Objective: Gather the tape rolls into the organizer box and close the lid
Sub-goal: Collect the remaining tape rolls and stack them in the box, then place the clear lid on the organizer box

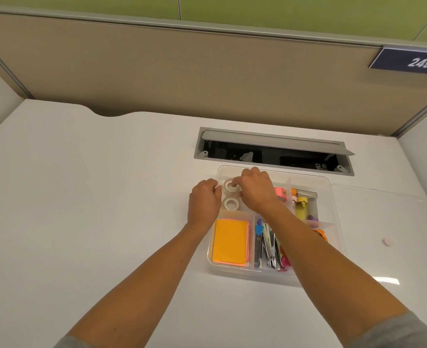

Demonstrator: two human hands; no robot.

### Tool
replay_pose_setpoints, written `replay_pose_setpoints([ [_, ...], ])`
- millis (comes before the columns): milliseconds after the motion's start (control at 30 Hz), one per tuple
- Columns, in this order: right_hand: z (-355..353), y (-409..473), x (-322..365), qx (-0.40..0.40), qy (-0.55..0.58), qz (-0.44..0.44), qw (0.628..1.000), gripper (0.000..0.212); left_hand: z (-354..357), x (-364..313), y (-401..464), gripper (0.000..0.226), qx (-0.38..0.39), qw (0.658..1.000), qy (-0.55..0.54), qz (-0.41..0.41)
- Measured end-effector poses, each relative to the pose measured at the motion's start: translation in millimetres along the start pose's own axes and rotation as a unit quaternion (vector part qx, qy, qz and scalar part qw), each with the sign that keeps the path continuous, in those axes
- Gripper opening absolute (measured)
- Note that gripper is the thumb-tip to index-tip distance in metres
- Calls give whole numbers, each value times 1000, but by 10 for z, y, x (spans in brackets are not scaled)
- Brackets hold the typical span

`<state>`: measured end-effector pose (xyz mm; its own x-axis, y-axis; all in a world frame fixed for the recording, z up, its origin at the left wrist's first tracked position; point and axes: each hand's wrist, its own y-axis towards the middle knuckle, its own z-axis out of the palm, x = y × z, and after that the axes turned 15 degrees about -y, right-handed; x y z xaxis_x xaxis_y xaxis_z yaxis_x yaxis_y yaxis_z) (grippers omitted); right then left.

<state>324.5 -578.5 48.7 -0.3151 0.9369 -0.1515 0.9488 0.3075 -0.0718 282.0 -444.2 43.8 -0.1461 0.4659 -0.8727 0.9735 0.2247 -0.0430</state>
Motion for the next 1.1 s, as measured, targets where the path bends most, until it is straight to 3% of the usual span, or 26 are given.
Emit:
replay_pose_setpoints([
  [167,-133,-277,-96,-68,97,67,991,34,-99,-75,-21,34,2,999,-24,-38],
  [267,-210,-618,-229,-115,183,153,964,30,-159,-77,-64,44,17,998,-26,-53],
  [333,-225,-920,-369,-159,256,237,924,25,-192,-64,-106,51,29,997,-17,-62],
  [467,-116,-1690,-719,-226,315,459,800,15,-221,-10,-290,54,43,996,-16,-80],
  [533,-11,-2064,-847,-206,313,554,743,12,-253,15,-426,50,39,995,-33,-84],
  [633,173,-2559,-954,-120,307,647,688,10,-262,29,-633,45,32,994,-63,-87],
  [767,443,-2938,-1016,-53,352,692,628,17,-279,5,-840,42,29,992,-78,-93],
  [1100,456,-2979,-999,-48,411,686,598,16,-440,83,-949,37,61,990,-82,-93],
])
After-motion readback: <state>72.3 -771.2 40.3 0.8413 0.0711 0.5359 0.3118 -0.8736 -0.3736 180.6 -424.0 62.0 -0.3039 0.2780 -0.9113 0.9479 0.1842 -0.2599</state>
